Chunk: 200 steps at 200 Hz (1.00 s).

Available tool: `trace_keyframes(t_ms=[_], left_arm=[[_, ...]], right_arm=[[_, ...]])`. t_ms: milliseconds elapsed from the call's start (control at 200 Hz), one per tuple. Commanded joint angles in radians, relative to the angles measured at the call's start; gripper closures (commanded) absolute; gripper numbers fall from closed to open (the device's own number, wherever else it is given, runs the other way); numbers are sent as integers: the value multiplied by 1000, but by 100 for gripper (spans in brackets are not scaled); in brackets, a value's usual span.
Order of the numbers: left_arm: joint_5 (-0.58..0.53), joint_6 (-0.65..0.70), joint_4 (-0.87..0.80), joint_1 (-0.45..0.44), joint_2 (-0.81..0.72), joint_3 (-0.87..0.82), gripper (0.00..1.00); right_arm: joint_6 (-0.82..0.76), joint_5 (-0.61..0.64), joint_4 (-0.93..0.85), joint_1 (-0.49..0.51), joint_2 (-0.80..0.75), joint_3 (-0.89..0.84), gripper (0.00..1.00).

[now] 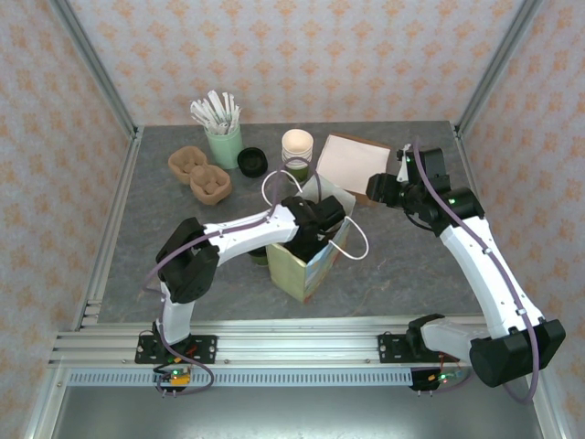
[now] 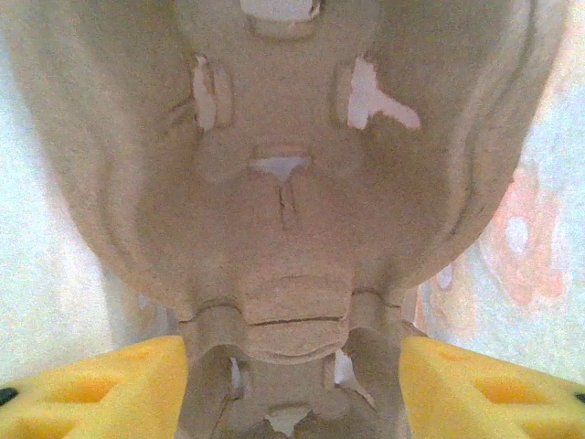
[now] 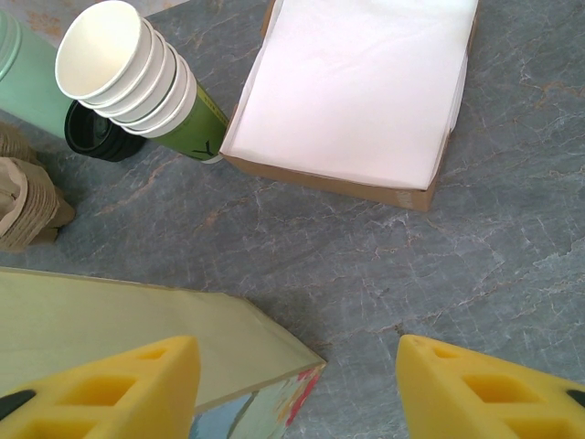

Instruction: Pack the takeout coffee

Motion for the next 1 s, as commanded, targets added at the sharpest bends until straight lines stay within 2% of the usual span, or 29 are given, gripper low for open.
trace_keyframes(t_ms=[0,310,606,866,996], left_arm=[[-43,-4,-48,-9,-66,37,33],[-73,8,-87,-9,-92,109,27],[-103,26,-120,-8,-129,215,27],[-145,63,-150,-8,-181,346,27],[-128,76,-154,-1,-201,386,27]], right_arm=[[7,-6,9,-2,-8,-7,41],[7,-7,7,-1,-7,-1,41],[-2,-8,14,-2,-16,8,41],[-42,-55,89,0,-97,-2,41],[-60,-81,110,5,-128,-3,40]])
